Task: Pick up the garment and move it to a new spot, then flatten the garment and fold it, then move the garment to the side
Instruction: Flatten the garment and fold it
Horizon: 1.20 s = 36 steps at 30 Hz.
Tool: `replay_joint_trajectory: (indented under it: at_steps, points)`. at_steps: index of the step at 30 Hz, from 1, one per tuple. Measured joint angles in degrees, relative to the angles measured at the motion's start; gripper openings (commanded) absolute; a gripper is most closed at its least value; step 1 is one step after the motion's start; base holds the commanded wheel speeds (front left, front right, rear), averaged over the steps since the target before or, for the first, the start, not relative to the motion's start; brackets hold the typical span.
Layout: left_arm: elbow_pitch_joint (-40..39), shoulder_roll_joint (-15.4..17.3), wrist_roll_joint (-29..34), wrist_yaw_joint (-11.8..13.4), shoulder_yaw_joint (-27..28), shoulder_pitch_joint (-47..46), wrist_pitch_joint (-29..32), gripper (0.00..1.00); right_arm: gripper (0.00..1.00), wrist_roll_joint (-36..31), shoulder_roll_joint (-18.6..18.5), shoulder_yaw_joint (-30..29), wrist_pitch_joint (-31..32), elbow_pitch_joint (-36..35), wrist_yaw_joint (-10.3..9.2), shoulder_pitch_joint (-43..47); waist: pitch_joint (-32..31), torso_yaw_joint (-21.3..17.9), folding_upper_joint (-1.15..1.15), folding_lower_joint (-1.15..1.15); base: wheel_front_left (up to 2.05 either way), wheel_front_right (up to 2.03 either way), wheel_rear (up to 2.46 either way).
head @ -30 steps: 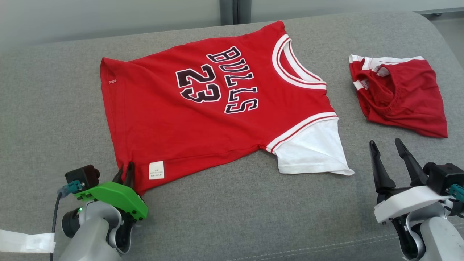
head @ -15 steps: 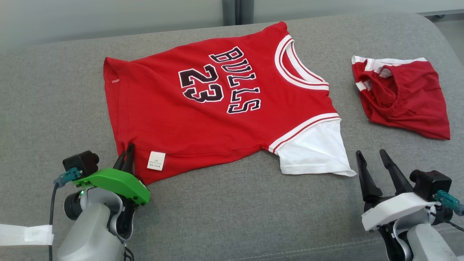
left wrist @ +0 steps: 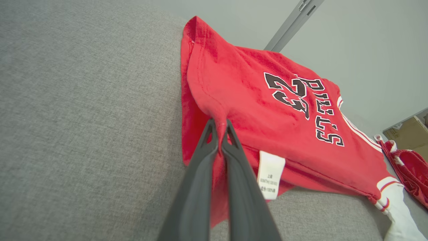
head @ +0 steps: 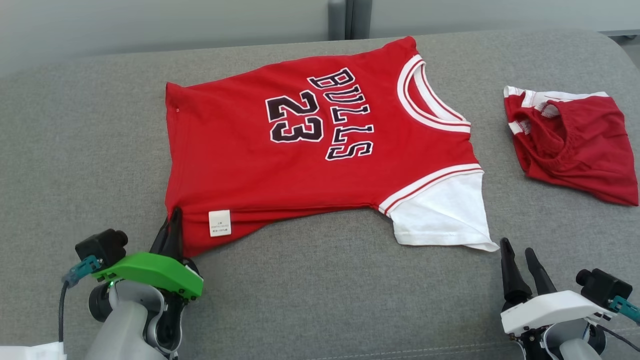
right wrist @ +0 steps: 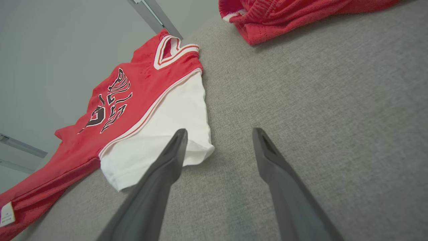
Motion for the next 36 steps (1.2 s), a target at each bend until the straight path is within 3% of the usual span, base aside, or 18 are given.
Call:
replay_joint_trajectory:
  at_steps: [5, 16, 22, 24, 25, 36]
  points:
    - [-1.44, 0.09, 0.68, 0.05, 0.78, 2.67, 0.00, 0.00, 1.00, 5.22, 0.54, -0.40, 0.93, 1.55, 0.00, -1.13, 0.45, 0.54, 0.00, 0.00, 0.00, 0.00, 0.00]
    - [-3.89, -0.01, 2.00, 0.08, 0.80, 5.93, 0.00, 0.00, 0.96, 8.87, 0.60, 2.41, 4.39, 5.67, 0.00, -5.98, 1.11, 1.20, 0.00, 0.00, 0.00, 0.00, 0.00]
    - [-5.55, -0.10, 2.78, 0.08, 0.96, 6.98, 0.00, 0.00, 0.73, 10.43, 0.31, 3.46, 5.81, 7.71, 0.00, -5.97, 0.92, 1.53, 0.00, 0.00, 0.00, 0.00, 0.00]
    - [-5.69, -0.12, 2.99, 0.08, 1.04, 7.21, 0.00, 0.00, 0.55, 10.66, 0.22, 3.77, 6.01, 7.79, 0.00, -5.97, 0.87, 1.55, 0.00, 0.00, 0.00, 0.00, 0.00]
    - [-5.78, -0.12, 3.09, 0.08, 1.11, 7.48, 0.00, 0.00, 0.50, 10.89, 0.14, 4.14, 6.12, 7.90, 0.00, -5.97, 0.81, 1.55, 0.00, 0.00, 0.00, 0.00, 0.00]
    - [-7.26, -0.16, 3.80, 0.09, 1.69, 9.12, 0.00, 0.00, 0.29, 12.45, 0.18, 6.38, 6.66, 8.95, 0.00, -6.09, -0.08, 1.22, 0.00, 0.00, 0.00, 0.00, 0.00]
